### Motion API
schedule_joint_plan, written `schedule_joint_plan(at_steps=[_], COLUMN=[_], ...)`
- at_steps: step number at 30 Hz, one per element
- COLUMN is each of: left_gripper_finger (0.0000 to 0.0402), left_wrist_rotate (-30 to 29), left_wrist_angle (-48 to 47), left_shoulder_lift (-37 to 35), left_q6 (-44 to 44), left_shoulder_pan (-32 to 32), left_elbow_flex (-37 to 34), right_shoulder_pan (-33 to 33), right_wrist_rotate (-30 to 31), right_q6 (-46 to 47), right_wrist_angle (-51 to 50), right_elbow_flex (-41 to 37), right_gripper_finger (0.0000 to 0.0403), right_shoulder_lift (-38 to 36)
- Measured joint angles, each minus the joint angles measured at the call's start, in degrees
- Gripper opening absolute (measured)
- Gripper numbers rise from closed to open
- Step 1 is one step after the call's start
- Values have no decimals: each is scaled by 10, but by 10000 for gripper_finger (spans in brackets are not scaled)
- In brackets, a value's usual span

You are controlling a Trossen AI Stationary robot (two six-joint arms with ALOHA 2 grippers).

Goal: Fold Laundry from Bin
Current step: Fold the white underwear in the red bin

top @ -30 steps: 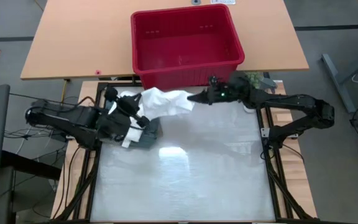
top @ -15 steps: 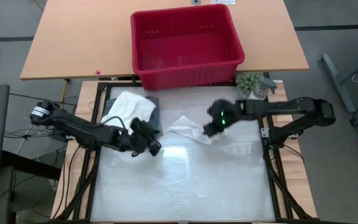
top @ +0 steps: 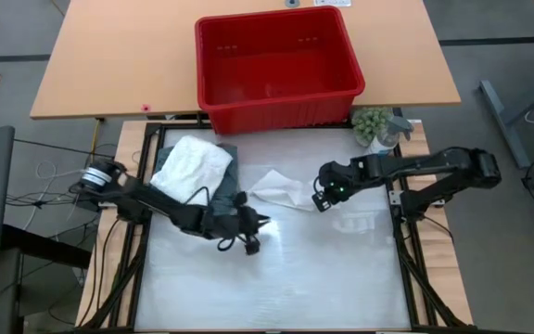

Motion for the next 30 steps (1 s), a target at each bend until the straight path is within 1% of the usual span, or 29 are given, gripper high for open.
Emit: schedule_joint_plan(at_steps=[2,5,9,11,15,17,20,24,27,30], left_gripper_finger=[44,76,120,140,163,166,165,158,150,135], left_wrist_rotate=[31,73,64,61,87,96,102,87,123,117], left_wrist_angle=[15,-7,-56,-89,-122,-137,-162,-161,-171,-185], left_shoulder_lift=[28,64,97,109,151,172,185,192,192,192], left_q6=[24,34,55,62,72,70,57,70,82,67], left_shoulder_pan=[11,33,57,71,96,103,108,113,126,140], left_elbow_flex=[20,57,108,134,176,196,213,219,218,218], right_shoulder_pan=[-2,1,12,18,29,30,30,30,30,28], right_wrist_rotate=[-2,-3,-3,-3,-3,-3,-3,-3,-3,-3], right_q6=[-1,-1,-3,-3,-3,-3,-9,-16,-17,-18], right_wrist_angle=[11,20,19,19,22,24,24,28,31,33], right_elbow_flex=[0,0,0,0,0,0,0,0,0,0], right_gripper_finger=[18,23,53,61,65,67,68,69,69,69], right_shoulder_lift=[0,0,0,0,0,0,0,0,0,0])
